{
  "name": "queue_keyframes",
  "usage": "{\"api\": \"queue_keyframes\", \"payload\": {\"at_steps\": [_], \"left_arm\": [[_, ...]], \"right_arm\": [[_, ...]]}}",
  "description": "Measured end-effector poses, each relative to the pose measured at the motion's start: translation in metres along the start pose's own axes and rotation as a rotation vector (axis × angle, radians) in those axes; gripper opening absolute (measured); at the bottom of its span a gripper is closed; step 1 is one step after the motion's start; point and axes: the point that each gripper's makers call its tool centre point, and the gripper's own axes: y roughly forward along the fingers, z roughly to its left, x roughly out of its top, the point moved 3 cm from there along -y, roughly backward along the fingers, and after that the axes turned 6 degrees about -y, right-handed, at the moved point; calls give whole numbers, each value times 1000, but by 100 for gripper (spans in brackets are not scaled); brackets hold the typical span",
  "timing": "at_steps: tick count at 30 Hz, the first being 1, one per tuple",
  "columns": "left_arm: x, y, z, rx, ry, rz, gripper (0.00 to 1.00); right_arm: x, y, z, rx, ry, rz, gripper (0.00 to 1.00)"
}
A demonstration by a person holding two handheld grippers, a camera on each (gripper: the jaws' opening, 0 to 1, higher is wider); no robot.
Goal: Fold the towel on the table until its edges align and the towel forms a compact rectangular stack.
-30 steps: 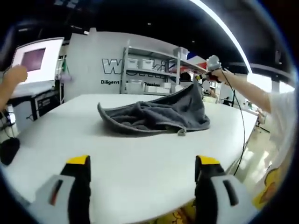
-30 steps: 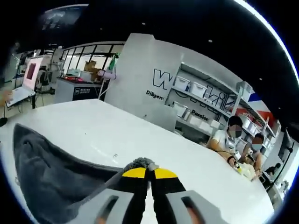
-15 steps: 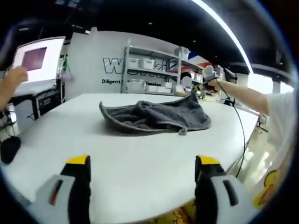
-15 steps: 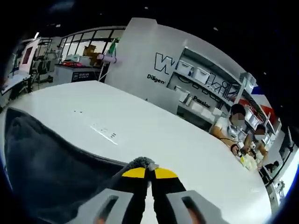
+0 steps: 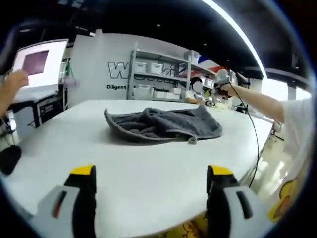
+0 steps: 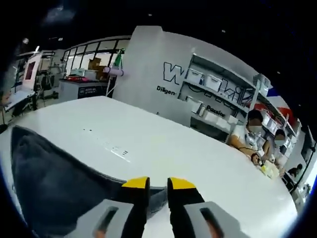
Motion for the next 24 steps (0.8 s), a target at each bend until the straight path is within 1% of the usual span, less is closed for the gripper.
{"api": "queue_keyframes", "payload": {"at_steps": [2, 4, 6, 9, 13, 16, 19, 20, 23, 24], "left_arm": [[0, -1, 1, 1, -1, -2, 97], [0, -1, 1, 0, 0, -1, 97], [0, -2, 2, -1, 0, -2, 97], [1, -2, 2, -5, 2, -3, 97], [1, 0, 2, -6, 2, -2, 97], [2, 4, 3, -7, 2, 0, 97], [3, 7, 2, -11, 4, 1, 97], [3, 8, 2, -14, 6, 2, 97], [4, 9, 1, -16, 11, 3, 97], [4, 10, 1, -17, 12, 4, 97]], "right_arm": [[1, -9, 0, 4, 10, -20, 18], [3, -20, 0, 10, 25, -57, 21], [3, -35, 3, 32, 34, -87, 25], [4, -57, 12, 64, 0, -129, 30], [5, -89, 31, 111, -64, -182, 35], [2, -114, 48, 126, -100, -203, 38], [-2, -134, 62, 141, -123, -215, 42], [-6, -145, 70, 148, -129, -218, 43], [-19, -165, 87, 178, -106, -210, 48], [-25, -170, 94, 194, -94, -197, 49]]}}
